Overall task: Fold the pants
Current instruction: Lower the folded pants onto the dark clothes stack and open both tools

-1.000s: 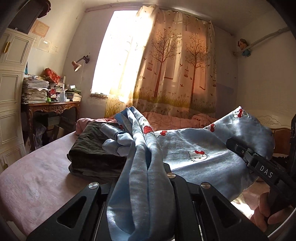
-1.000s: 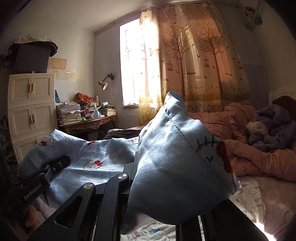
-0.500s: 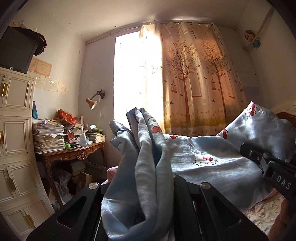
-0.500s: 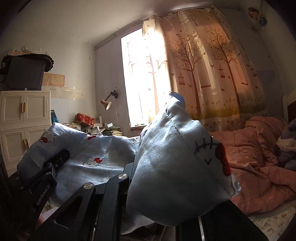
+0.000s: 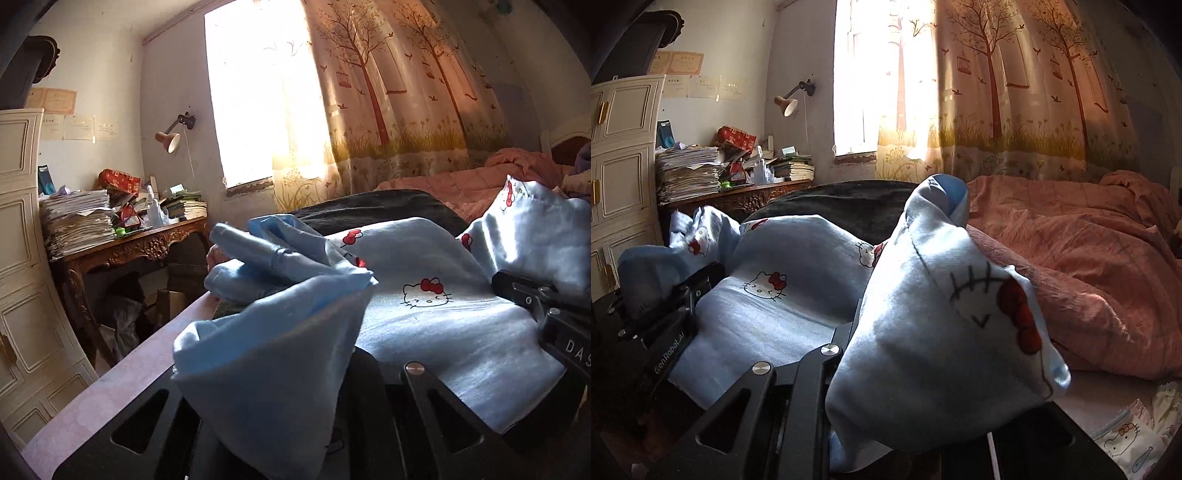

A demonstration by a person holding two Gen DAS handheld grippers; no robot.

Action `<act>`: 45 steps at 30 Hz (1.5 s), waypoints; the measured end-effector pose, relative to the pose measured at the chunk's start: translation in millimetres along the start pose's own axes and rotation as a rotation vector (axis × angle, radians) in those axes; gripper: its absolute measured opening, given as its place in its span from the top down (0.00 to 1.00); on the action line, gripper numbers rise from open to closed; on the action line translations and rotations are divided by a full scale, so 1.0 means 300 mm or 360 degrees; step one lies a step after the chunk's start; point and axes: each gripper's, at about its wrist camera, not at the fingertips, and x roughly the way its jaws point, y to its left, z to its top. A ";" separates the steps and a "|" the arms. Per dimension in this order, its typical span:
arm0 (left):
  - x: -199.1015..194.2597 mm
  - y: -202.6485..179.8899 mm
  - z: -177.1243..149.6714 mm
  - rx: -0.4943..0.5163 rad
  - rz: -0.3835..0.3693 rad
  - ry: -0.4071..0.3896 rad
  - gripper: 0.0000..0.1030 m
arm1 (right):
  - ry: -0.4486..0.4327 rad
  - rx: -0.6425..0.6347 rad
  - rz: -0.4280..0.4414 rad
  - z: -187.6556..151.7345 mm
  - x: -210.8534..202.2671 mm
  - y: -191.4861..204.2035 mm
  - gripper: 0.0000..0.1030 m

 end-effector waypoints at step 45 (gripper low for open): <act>-0.005 0.168 -0.030 -0.0407 0.0044 0.0109 0.73 | 0.0111 0.0265 0.0134 0.006 -0.053 -0.177 0.69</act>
